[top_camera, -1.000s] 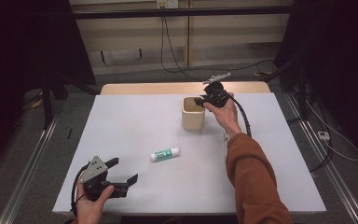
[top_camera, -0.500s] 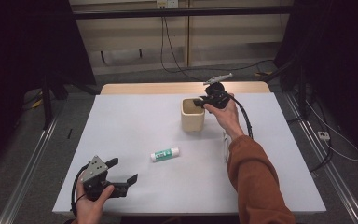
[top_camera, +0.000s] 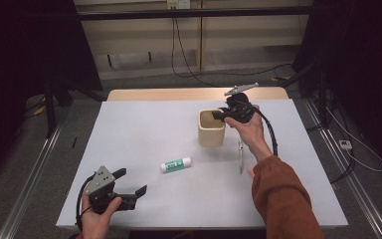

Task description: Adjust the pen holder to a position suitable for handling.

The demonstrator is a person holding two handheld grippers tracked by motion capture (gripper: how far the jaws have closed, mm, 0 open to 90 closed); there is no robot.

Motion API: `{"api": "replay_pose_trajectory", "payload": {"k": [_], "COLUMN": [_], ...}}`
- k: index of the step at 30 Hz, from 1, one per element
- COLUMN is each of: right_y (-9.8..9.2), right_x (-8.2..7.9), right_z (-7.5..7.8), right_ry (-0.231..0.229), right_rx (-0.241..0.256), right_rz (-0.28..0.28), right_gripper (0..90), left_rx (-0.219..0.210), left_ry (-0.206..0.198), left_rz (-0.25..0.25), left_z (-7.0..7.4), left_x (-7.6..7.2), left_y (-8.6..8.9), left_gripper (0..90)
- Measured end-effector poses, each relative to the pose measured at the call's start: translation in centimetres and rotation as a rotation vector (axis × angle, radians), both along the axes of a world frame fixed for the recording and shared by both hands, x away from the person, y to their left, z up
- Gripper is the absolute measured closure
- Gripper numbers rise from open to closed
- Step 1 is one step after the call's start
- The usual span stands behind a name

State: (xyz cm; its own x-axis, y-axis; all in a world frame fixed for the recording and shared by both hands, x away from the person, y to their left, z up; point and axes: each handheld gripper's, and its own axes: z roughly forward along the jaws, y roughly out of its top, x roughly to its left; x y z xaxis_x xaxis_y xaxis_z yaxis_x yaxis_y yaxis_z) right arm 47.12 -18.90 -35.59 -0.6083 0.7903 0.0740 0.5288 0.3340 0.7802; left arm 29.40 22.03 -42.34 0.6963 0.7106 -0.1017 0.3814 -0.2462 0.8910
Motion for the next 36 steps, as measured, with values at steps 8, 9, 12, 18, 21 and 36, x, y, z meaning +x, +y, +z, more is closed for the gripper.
{"api": "replay_pose_trajectory", "payload": {"k": [8, 9, 12, 18, 21, 36], "right_y": [-0.4, -0.4, 0.0, 0.5, 0.7, 1.2], "right_x": [-2.8, -3.1, -4.0, -5.4, -6.1, -7.5], "right_z": [0.7, 0.7, 0.4, -0.8, -1.3, -2.4], "right_ry": [-0.002, -0.001, 0.001, 0.028, 0.037, 0.068], "right_rx": [0.003, -0.004, -0.023, -0.017, -0.026, -0.022], "right_rz": [-0.01, -0.01, -0.001, -0.001, 0.006, -0.007], "right_gripper": [69.8, 69.8, 69.8, 69.8, 69.8, 70.0], "left_rx": [0.002, 0.002, 0.006, 0.008, 0.011, 0.015], "left_ry": [0.003, 0.003, 0.003, 0.004, 0.005, 0.008], "left_rz": [0.002, 0.003, 0.004, 0.001, -0.001, -0.006], "left_z": [0.0, 0.0, -0.1, -0.1, -0.1, -0.1], "left_x": [0.0, 0.0, 0.1, 0.1, 0.1, 0.1], "left_y": [-0.1, -0.1, -0.1, -0.1, -0.1, -0.1], "left_gripper": [5.6, 5.6, 5.5, 5.6, 5.6, 5.6]}}
